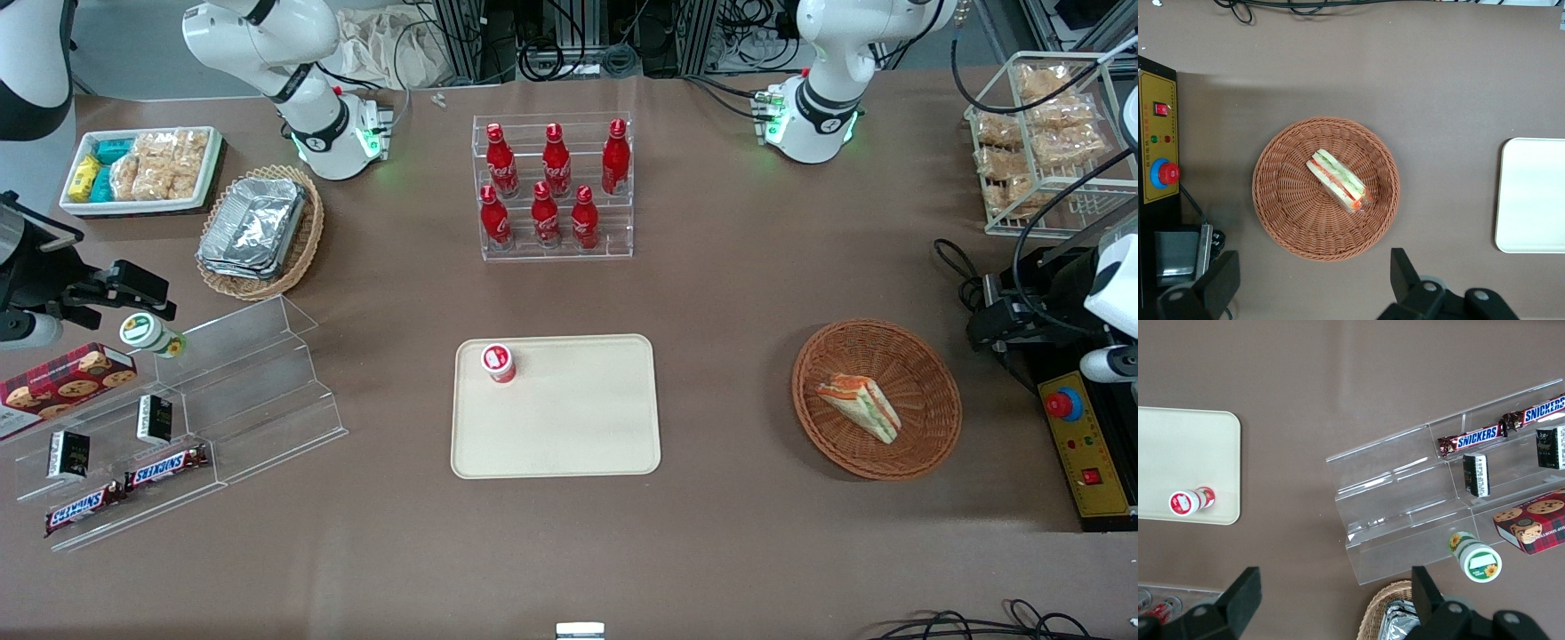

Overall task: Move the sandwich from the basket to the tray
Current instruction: 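Move the left gripper over the wrapped sandwich in the wicker basket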

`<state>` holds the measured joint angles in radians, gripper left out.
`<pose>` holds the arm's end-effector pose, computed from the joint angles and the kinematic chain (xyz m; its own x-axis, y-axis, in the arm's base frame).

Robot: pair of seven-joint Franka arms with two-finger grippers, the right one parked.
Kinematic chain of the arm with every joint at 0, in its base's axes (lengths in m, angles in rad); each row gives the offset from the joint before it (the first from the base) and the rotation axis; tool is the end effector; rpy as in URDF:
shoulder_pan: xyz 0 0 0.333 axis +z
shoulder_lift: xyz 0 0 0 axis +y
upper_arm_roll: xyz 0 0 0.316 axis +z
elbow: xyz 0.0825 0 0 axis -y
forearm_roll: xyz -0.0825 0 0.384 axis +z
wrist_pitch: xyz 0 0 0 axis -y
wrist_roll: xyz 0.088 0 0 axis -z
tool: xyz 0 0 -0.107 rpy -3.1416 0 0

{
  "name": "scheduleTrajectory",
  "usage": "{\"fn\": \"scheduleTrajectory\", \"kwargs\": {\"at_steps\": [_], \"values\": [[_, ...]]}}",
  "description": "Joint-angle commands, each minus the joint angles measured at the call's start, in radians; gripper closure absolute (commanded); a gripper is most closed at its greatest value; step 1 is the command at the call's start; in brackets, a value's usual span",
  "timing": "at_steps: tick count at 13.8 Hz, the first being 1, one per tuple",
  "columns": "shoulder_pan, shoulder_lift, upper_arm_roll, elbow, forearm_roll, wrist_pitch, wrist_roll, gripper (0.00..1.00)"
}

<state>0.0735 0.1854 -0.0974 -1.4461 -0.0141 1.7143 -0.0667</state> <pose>0.6239 -0.0106 0.5886 0.9955 0.0480 0.0812 0.0451 -0.9983 0.0375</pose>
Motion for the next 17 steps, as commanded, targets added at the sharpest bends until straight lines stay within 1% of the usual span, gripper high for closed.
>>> {"fn": "scheduleTrajectory", "kwargs": {"at_steps": [1,5,8,12,14,15,17], "values": [[0.002,-0.021,-0.004,-0.003,0.017,-0.019,-0.015,0.0],[-0.001,-0.003,-0.005,-0.013,0.017,-0.024,-0.018,0.0],[-0.001,-0.02,-0.005,-0.097,0.017,-0.022,-0.062,0.0],[-0.003,-0.067,-0.007,-0.27,0.017,0.088,-0.065,0.0],[-0.001,-0.057,-0.005,-0.307,0.016,0.131,-0.07,0.0],[-0.001,-0.049,-0.005,-0.333,0.016,0.168,-0.093,0.0],[0.002,-0.038,-0.005,-0.4,0.017,0.258,-0.197,0.0]]}}
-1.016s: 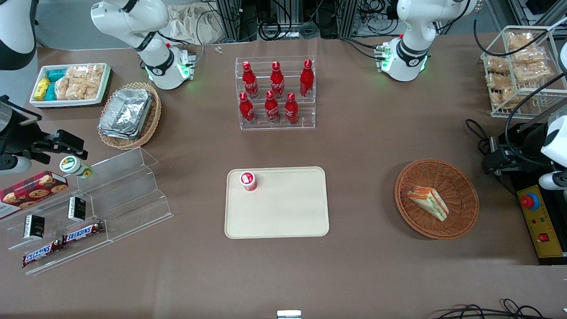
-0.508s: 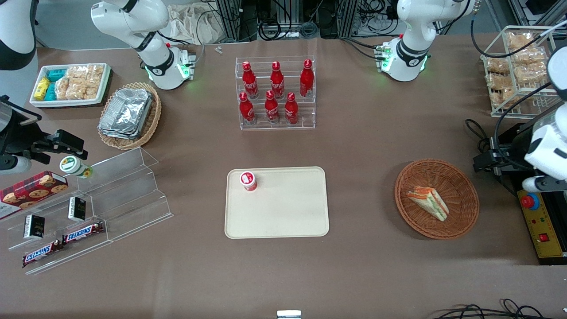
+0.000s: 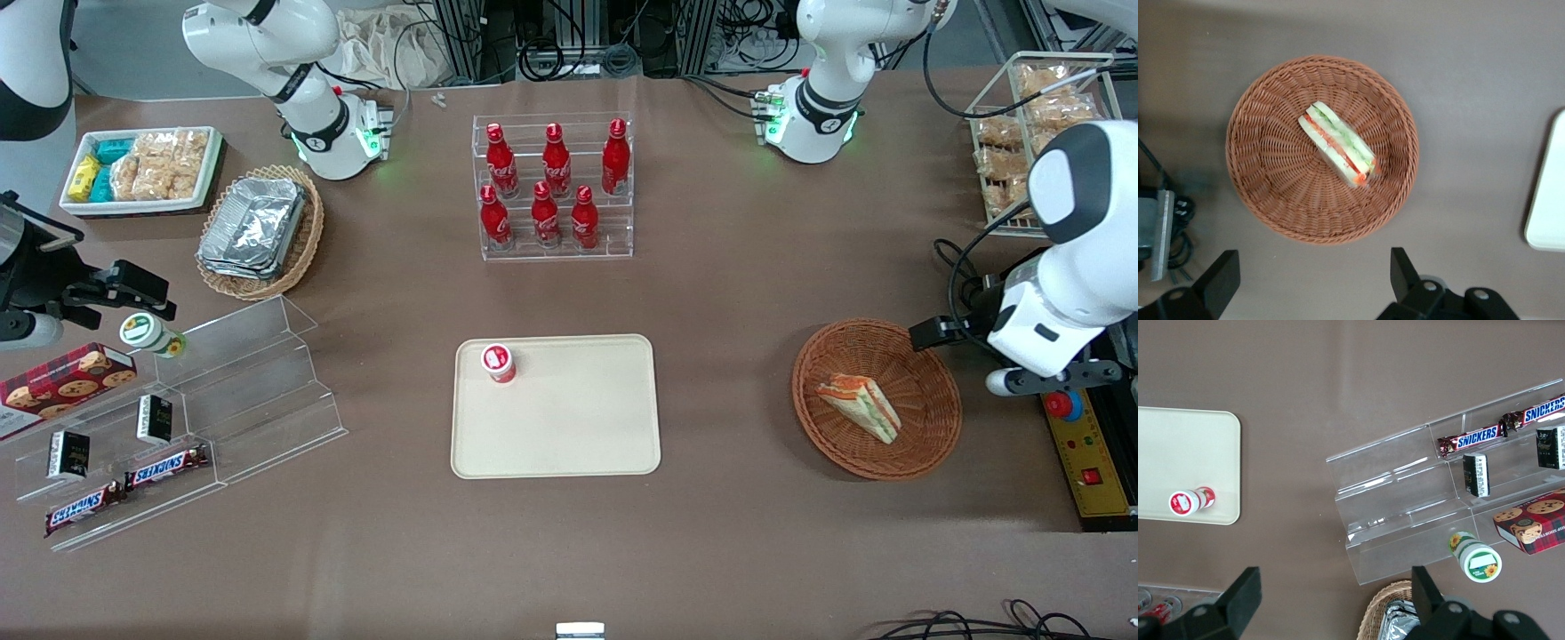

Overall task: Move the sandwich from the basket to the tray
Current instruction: 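Move the left gripper over the wrapped sandwich in the wicker basket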

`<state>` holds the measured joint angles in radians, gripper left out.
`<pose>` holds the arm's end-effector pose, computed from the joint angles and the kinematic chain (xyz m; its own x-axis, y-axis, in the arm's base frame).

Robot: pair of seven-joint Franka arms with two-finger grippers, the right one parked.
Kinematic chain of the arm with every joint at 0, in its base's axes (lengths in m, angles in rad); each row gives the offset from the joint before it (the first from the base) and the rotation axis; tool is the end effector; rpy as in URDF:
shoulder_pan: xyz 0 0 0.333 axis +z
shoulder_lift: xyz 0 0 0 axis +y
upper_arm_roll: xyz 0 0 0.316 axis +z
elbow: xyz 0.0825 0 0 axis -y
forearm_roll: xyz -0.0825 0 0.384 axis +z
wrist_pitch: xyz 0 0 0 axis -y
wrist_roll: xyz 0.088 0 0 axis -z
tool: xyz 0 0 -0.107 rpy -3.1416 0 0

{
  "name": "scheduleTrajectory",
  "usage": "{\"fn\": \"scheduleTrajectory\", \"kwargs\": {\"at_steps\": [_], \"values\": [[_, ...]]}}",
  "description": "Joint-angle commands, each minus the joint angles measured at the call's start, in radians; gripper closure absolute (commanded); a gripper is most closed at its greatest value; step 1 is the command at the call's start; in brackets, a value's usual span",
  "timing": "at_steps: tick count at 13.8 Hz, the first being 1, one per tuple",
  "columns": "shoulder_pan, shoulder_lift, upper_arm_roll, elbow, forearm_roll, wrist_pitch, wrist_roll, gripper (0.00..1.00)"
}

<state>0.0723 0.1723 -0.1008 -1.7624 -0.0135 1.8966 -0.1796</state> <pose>0.6072 -0.0152 0.4608 0.9869 0.1556 -0.0421 0.1566 -0.9874 0.0227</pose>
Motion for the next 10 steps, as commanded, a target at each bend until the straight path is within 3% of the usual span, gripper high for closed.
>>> {"fn": "scheduleTrajectory", "kwargs": {"at_steps": [1,10], "values": [[0.007,-0.008,-0.002,-0.1,0.015,0.108,-0.121,0.0],[0.006,0.162,-0.003,-0.12,0.012,0.333,-0.71,0.0]]}}
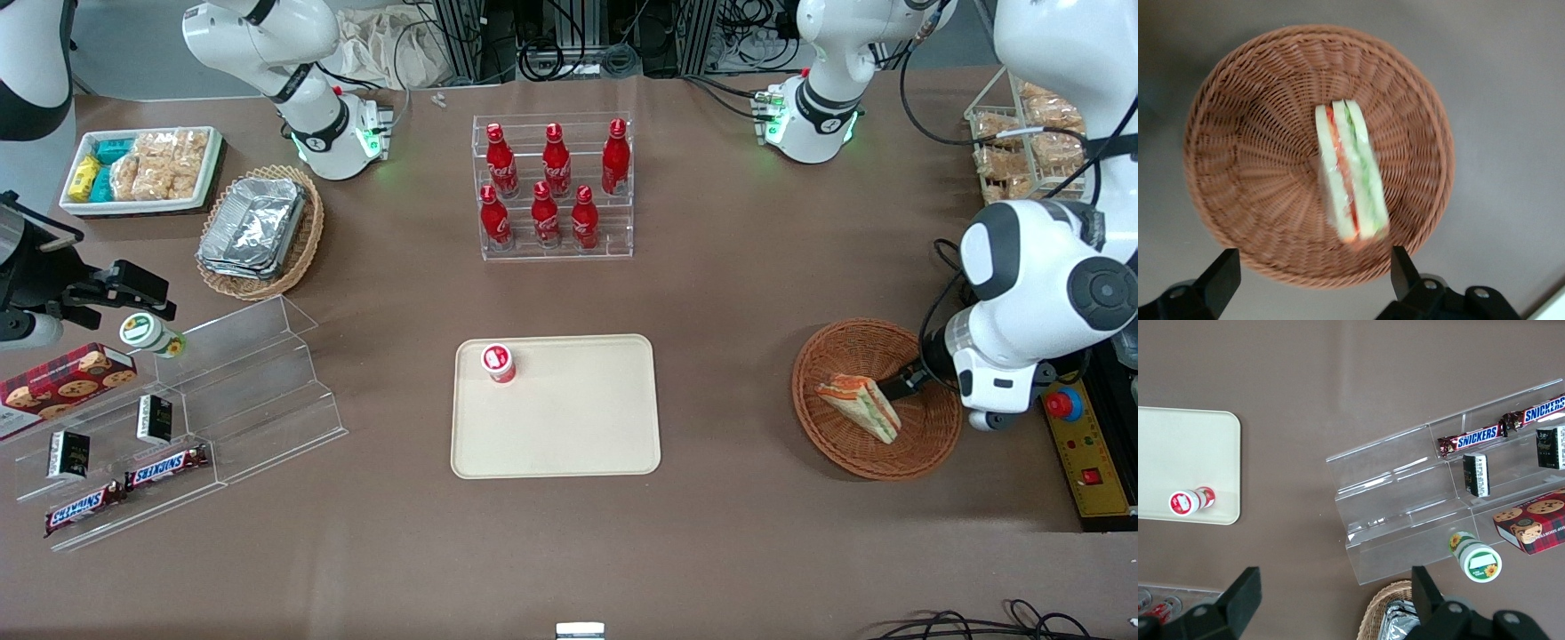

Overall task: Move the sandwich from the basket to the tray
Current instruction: 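Lower the left gripper and close it on the wrapped sandwich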

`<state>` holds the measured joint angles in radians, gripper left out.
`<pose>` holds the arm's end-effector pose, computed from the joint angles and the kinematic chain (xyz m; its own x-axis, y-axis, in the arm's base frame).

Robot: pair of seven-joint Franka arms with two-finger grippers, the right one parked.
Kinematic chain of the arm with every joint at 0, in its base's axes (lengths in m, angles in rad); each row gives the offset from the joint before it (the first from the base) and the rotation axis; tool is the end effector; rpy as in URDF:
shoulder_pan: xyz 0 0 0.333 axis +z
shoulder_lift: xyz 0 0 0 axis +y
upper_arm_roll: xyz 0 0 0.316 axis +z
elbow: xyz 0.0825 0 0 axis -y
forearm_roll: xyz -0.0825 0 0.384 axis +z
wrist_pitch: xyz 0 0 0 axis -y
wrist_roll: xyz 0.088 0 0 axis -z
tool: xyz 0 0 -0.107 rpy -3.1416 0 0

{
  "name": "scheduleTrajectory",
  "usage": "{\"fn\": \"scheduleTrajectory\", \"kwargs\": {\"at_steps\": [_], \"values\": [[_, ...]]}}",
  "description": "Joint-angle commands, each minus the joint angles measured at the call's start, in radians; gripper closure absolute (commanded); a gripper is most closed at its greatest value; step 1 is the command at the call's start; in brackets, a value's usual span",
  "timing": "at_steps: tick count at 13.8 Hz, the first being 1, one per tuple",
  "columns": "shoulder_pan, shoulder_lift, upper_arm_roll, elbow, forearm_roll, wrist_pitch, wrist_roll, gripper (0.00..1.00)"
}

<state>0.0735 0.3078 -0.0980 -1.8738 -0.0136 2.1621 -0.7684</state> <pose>0.6220 -0.0125 0.3487 0.7273 0.6851 -0.0416 0.6861 -0.7273 0.0166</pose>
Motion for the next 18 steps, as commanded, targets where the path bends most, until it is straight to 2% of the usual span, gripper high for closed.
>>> {"fn": "scheduleTrajectory", "kwargs": {"at_steps": [1,5,14,15,16,18], "values": [[0.005,0.042,-0.006,-0.008,0.012,0.099,-0.165,0.0],[0.002,0.108,-0.006,-0.01,0.015,0.148,-0.239,0.0],[-0.001,0.18,-0.005,-0.019,0.017,0.223,-0.241,0.01],[-0.001,0.18,-0.006,-0.019,0.017,0.223,-0.241,0.07],[-0.001,0.179,-0.005,-0.019,0.017,0.223,-0.241,0.19],[-0.001,0.163,-0.006,-0.019,0.018,0.213,-0.252,0.58]]}}
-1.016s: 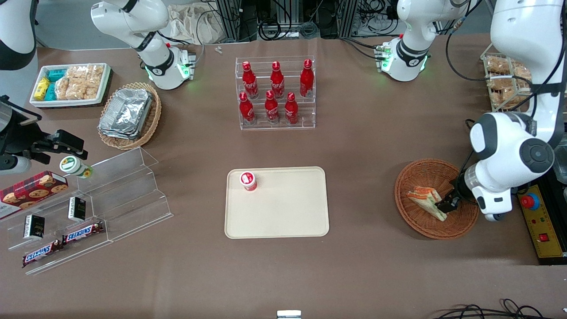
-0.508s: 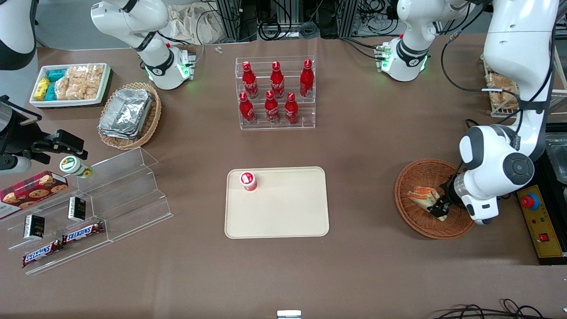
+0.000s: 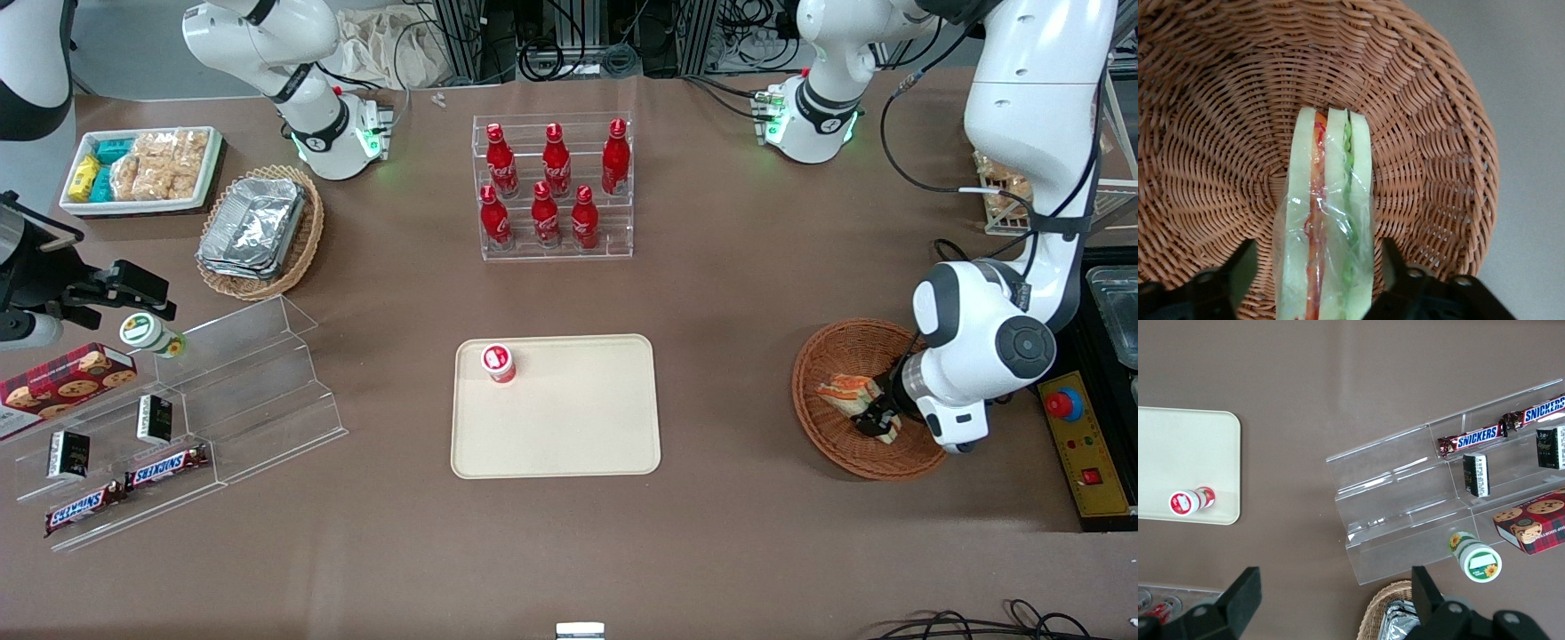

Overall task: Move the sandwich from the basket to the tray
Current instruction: 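Lower the left gripper and close it on the wrapped sandwich, then lift the sandwich out of the basket with the left gripper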

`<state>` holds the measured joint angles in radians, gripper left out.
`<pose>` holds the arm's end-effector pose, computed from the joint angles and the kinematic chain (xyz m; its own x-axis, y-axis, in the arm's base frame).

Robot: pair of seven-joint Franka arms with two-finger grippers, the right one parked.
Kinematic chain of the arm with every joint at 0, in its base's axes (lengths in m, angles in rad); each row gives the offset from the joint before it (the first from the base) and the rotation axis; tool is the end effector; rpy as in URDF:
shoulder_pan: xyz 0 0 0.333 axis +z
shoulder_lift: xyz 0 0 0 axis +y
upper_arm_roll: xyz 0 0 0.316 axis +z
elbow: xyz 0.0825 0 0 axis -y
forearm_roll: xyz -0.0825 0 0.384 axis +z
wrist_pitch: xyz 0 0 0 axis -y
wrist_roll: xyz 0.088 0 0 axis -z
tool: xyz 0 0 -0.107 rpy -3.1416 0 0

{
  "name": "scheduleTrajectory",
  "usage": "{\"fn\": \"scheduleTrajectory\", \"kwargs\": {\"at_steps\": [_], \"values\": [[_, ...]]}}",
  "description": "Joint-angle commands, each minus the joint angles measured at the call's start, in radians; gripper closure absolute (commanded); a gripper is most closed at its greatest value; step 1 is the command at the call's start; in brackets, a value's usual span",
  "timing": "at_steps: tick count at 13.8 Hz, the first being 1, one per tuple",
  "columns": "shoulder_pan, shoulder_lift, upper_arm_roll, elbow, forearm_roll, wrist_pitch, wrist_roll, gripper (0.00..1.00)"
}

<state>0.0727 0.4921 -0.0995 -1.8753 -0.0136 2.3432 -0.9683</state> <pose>0.6349 -0.0138 0.2480 0.5709 0.8188 -0.0593 0.8207 -0.5712 0.0134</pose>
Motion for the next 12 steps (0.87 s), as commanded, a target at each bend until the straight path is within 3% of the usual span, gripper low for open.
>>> {"fn": "scheduleTrajectory", "kwargs": {"at_steps": [1,2,3,6,10,12], "values": [[-0.001,-0.044,-0.005,-0.019,0.018,0.016,-0.055,0.75],[-0.004,-0.076,-0.005,-0.018,0.018,-0.026,-0.053,0.91],[-0.005,-0.098,-0.006,-0.01,0.018,-0.074,-0.053,1.0],[-0.014,-0.168,-0.008,0.053,0.018,-0.239,-0.05,1.0],[-0.021,-0.185,-0.023,0.318,0.011,-0.61,-0.04,1.0],[-0.021,-0.185,-0.052,0.427,0.001,-0.715,-0.038,1.0]]}}
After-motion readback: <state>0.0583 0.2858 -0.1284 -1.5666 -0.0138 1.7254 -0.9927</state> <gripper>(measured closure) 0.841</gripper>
